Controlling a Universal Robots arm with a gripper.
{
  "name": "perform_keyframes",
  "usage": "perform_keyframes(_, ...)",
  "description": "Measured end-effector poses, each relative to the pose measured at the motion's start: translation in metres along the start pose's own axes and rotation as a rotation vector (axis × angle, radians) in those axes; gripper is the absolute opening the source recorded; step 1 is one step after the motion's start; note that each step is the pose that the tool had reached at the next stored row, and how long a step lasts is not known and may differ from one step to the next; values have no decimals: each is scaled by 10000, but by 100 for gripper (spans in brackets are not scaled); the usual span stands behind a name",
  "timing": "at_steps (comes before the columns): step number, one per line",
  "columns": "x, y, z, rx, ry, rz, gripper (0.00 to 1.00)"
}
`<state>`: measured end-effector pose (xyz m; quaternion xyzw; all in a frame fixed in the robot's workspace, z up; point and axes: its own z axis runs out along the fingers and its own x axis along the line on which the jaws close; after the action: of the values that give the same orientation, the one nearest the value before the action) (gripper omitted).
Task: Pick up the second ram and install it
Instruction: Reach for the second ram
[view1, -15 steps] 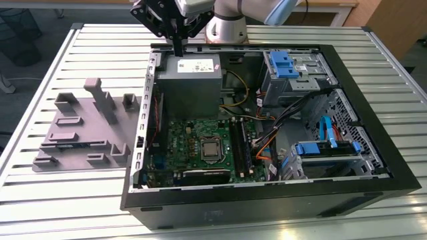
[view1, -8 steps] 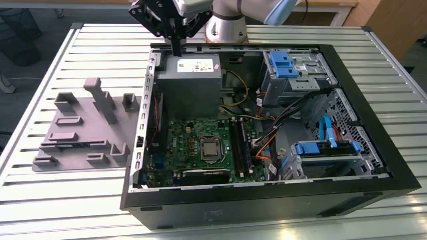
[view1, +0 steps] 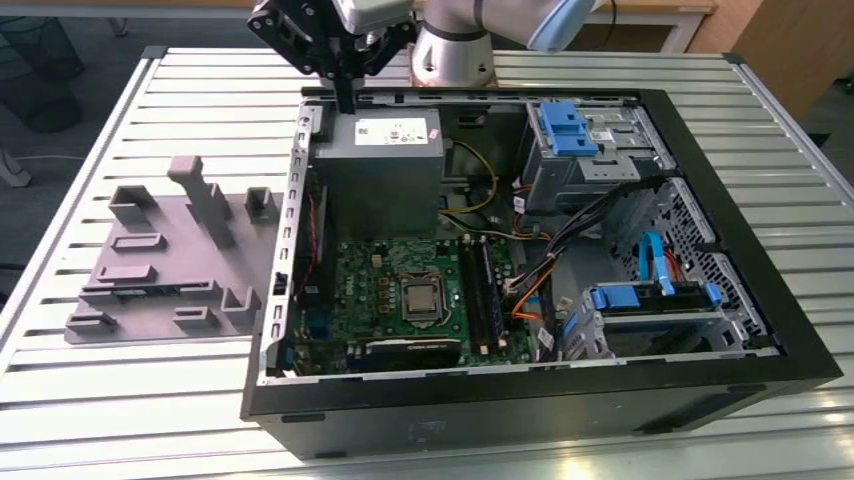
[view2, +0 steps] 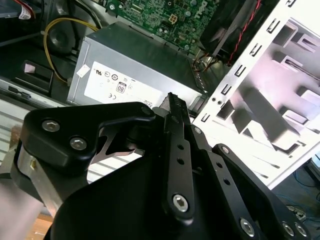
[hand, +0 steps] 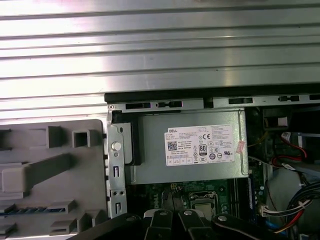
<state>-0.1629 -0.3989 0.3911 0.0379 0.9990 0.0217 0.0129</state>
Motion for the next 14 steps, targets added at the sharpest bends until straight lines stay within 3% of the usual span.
perform_keyframes(14, 26, -2, 0, -1, 0, 1, 11)
